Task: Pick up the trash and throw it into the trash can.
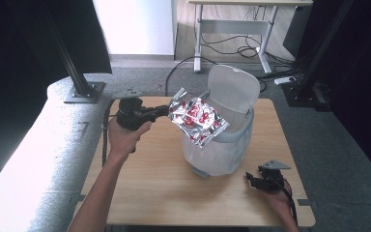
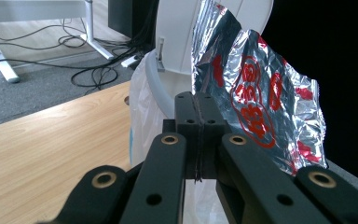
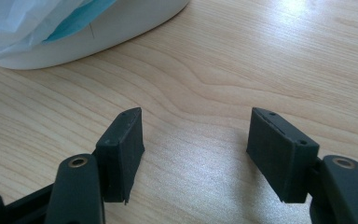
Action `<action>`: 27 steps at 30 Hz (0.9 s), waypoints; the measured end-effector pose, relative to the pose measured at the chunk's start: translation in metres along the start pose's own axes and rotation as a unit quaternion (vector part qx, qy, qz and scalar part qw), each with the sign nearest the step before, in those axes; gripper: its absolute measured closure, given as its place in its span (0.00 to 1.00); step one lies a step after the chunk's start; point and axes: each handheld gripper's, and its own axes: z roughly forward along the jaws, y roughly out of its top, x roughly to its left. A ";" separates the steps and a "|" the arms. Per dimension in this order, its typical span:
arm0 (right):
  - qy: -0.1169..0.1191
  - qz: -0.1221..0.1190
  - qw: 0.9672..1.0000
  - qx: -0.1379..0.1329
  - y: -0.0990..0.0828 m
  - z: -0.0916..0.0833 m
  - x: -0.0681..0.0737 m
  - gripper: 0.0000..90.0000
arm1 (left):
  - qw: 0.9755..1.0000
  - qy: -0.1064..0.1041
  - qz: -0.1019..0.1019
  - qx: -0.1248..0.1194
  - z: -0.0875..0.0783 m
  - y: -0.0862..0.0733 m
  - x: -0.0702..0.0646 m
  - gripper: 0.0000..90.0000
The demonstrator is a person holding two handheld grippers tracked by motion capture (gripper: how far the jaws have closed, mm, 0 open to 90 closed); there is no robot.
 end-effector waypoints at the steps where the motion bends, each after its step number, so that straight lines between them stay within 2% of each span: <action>1: 0.000 0.000 1.000 0.000 0.000 0.000 0.000 0.39 | 1.000 -0.001 -0.001 -0.001 0.001 0.000 0.000 1.00; 13: 0.000 0.000 1.000 0.000 0.000 0.000 0.000 0.39 | 1.000 -0.005 -0.005 -0.002 0.010 0.001 0.001 1.00; 27: -0.001 0.003 1.000 0.000 0.000 0.000 0.001 0.39 | 1.000 -0.006 0.001 -0.004 0.021 0.014 -0.001 1.00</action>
